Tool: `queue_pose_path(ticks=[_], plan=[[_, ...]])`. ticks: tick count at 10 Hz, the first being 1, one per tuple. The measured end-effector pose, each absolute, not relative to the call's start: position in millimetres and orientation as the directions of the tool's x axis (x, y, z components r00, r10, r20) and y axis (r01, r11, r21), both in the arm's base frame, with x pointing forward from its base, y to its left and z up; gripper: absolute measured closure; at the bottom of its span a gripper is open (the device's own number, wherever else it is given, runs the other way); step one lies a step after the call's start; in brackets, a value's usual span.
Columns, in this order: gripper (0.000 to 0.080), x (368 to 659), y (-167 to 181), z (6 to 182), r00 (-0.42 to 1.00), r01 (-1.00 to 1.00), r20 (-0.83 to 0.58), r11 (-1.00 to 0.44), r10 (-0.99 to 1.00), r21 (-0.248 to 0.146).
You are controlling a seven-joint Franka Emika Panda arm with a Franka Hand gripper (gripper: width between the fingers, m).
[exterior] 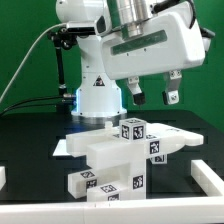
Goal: Assemble chair
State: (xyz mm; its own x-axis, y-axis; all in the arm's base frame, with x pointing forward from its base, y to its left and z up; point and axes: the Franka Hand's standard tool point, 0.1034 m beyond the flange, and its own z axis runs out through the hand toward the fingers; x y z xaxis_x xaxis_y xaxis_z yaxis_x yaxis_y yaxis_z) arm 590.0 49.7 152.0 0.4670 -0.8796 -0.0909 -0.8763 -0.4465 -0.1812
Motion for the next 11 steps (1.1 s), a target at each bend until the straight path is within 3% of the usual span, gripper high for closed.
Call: queue_pose_path(ticks=[4, 8, 11], plan=[[0.0151, 588, 52, 152.6, 0.475, -0.872, -0.091, -0.455, -0.875, -0.178], [0.0151, 548, 98, 192.8, 0.539, -0.836, -0.088, -0.519, -0.838, -0.181], [0.0151, 549, 95, 187.3, 0.558, -0.823, -0.085, -0.539, -0.825, -0.180]])
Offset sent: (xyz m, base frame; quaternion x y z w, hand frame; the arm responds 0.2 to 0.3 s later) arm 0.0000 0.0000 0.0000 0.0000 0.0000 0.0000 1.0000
